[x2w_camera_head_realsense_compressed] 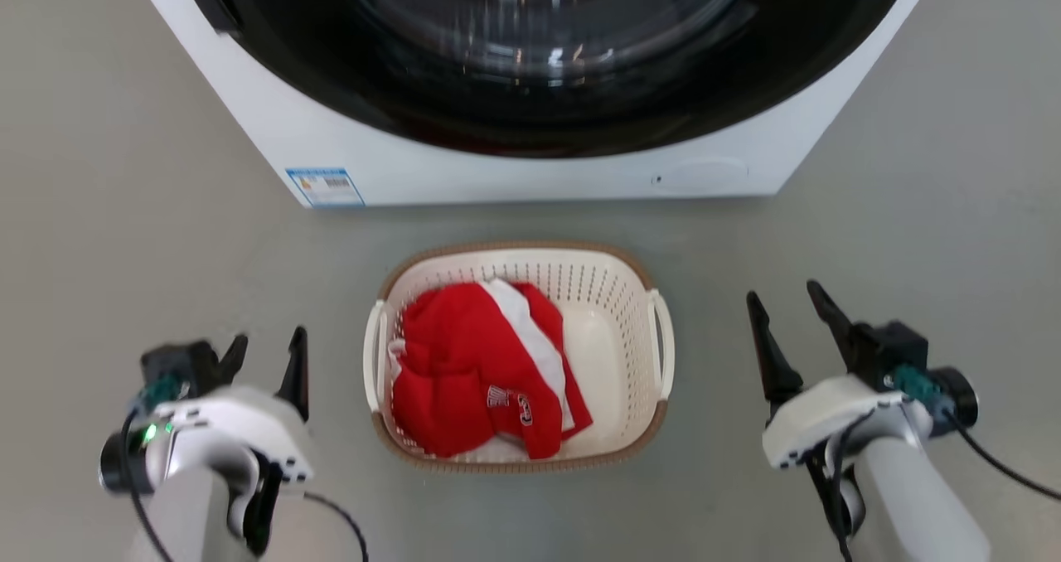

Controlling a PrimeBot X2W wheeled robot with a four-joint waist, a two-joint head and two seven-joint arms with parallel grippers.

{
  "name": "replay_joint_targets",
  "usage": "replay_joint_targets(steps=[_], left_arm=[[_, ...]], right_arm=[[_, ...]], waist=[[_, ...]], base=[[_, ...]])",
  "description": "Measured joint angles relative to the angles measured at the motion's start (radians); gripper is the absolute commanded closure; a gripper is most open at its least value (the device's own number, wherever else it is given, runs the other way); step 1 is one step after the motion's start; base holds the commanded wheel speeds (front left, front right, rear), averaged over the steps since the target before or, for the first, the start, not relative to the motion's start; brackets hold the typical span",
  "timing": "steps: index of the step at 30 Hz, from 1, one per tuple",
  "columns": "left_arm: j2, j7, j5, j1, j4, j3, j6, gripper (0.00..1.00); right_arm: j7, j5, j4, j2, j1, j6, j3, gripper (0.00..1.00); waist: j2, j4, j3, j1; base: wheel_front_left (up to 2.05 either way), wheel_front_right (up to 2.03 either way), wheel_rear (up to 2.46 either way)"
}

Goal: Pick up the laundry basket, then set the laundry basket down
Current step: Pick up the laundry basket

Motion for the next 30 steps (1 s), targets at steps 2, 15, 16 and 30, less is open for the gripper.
replay_joint_targets(steps=[2, 15, 16, 30], left_arm=[[0.002, 0.0, -0.001, -0.05, 0.044, -0.016, -0.002, 0.0], [-0.022, -0.011, -0.011, -0.329, 0.33, -0.091, -0.014, 0.0], [-0.024, -0.02, -0.012, -0.345, 0.345, -0.092, -0.017, 0.0], [-0.049, -0.09, -0.037, -0.522, 0.484, -0.165, -0.018, 0.0]], right_arm=[[0.0, -0.008, 0.048, -0.002, -0.044, 0.0, -0.001, 0.0], [0.0, -0.038, 0.234, -0.006, -0.264, 0.0, 0.001, 0.0], [0.0, -0.037, 0.238, -0.007, -0.273, 0.0, 0.002, 0.0], [0.0, -0.006, 0.269, -0.011, -0.326, 0.0, 0.029, 0.0]], waist=[[0.0, 0.002, 0.031, 0.0], [0.0, 0.023, 0.242, -0.0001], [0.0, 0.025, 0.257, 0.0], [0.0, 0.055, 0.421, 0.0001]], base=[[0.0, 0.0, 0.0], [0.0, 0.0, 0.0], [0.0, 0.0, 0.0], [0.0, 0.0, 0.0]])
